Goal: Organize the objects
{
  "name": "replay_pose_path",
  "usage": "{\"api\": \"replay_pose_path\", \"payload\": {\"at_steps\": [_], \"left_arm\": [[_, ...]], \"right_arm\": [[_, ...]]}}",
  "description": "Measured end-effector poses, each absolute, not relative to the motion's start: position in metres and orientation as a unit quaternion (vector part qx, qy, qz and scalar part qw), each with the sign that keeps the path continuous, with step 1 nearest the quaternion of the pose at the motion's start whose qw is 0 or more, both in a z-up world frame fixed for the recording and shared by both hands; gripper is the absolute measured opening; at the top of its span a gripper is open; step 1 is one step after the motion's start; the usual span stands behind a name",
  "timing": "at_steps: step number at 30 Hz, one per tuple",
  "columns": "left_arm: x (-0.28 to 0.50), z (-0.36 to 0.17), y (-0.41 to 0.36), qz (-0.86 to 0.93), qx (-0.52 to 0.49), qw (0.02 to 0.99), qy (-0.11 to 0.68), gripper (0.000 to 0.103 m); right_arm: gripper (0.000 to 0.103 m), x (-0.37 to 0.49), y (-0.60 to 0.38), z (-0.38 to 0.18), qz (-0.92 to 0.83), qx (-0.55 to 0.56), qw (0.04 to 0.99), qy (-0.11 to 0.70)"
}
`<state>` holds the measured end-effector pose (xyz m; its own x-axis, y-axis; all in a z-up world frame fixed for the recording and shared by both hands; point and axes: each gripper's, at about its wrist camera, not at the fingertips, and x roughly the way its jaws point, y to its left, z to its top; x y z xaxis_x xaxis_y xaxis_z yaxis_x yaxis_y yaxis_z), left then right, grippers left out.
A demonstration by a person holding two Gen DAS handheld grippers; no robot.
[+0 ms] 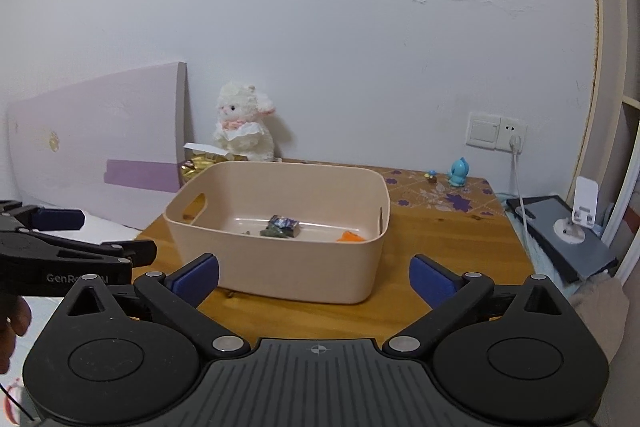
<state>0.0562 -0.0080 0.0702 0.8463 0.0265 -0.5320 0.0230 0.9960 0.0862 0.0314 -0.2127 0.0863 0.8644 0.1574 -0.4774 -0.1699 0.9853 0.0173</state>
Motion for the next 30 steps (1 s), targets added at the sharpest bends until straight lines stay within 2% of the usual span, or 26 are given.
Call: {"api": "replay_pose_path", "payload": {"at_steps": [30], "left_arm": [[-0.046, 0.072, -0.009, 0.011, 0.047, 0.962, 0.267, 0.093]], "right_arm": [[0.103, -0.06, -0.221, 0.082, 0.076, 0.001, 0.963, 0.257]]}}
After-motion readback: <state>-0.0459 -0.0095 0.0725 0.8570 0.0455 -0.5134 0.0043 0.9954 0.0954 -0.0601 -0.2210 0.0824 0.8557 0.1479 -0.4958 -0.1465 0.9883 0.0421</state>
